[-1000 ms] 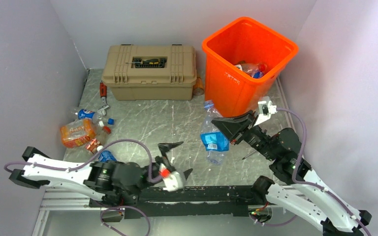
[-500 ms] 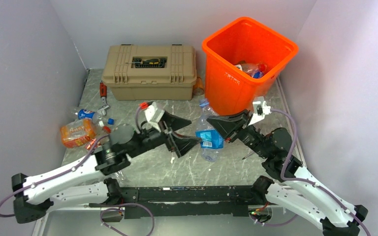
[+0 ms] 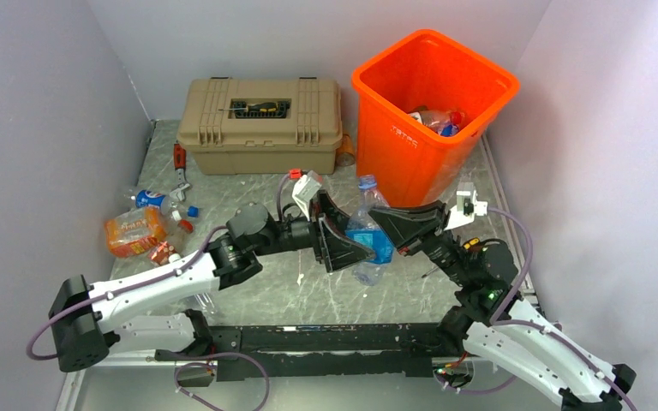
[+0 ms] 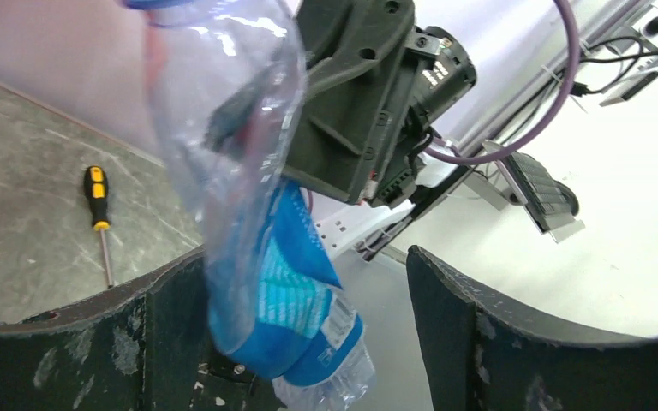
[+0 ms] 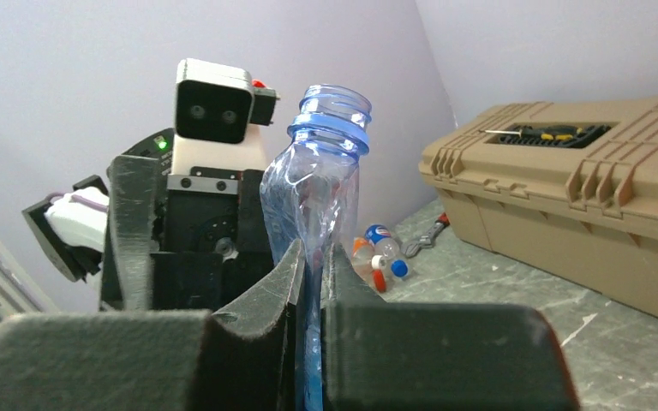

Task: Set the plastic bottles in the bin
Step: Pick up the plastic bottle at the center of the board, then place the plastic bottle in the trash bin.

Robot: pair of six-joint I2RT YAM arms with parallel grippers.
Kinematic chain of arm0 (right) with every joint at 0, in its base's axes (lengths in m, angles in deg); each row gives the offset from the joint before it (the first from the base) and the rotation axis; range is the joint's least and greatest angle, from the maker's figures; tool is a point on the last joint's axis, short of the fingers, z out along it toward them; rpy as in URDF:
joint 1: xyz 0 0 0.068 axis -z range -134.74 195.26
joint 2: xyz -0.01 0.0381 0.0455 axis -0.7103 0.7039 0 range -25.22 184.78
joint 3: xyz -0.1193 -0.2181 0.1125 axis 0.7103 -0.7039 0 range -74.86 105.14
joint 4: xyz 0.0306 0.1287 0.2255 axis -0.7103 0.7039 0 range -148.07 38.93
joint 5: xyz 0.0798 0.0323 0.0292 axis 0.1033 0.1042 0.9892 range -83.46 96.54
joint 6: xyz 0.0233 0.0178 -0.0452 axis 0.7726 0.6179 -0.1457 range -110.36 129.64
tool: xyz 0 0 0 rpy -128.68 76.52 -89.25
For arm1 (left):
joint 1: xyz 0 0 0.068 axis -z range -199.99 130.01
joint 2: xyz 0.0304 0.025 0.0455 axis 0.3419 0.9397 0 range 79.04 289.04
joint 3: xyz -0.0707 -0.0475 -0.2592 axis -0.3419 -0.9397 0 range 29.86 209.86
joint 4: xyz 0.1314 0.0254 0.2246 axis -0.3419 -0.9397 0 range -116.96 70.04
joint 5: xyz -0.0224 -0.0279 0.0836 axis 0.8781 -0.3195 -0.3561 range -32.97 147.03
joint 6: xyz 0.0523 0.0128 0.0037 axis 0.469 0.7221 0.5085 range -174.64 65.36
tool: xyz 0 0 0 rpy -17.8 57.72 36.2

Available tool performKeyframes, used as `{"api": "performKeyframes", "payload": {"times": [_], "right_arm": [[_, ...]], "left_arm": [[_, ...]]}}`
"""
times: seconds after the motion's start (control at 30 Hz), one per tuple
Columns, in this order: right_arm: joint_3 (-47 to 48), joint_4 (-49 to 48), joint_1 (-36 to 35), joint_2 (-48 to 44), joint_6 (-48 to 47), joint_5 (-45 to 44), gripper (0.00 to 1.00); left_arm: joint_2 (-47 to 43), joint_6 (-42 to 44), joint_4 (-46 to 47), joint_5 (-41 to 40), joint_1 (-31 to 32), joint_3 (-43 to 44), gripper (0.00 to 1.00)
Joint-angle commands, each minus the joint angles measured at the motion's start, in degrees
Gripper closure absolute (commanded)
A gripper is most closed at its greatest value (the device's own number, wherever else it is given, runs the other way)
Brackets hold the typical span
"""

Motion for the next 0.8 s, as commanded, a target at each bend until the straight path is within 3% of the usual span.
{"api": "performKeyframes", "payload": {"times": [0.0,0.1,0.33,0.47,0.57,0.63,0.77], "right_arm": [[-2.1,-8.1,-0.3,0.1,1.8,-4.5,1.00],[-3.1,-10.5,-0.2,0.7,2.4,-4.9,1.00],[-0.8,-8.6,-0.3,3.0,3.6,-1.6,0.98],[8.2,7.5,-0.2,3.4,0.9,-0.1,0.41],[17.2,23.0,-0.3,4.4,-2.4,-0.5,0.16],[24.6,33.5,-0.3,5.8,-5.2,-0.7,0.11],[36.1,44.5,-0.2,11.4,-9.3,0.0,0.07]], "left_arm": [[2.3,-3.4,8.2,6.5,-0.1,1.0,0.14],[3.4,-3.5,7.7,7.5,-0.1,1.6,0.17],[3.3,-2.3,5.3,6.7,-0.1,0.3,0.63],[-1.0,3.4,-4.3,4.5,-0.1,0.7,0.79],[-6.0,10.2,-16.5,0.5,-0.1,2.3,0.86],[-8.0,15.4,-25.4,-2.7,-0.1,4.5,0.90],[-7.7,23.9,-42.6,-9.7,-0.1,11.3,1.00]]}}
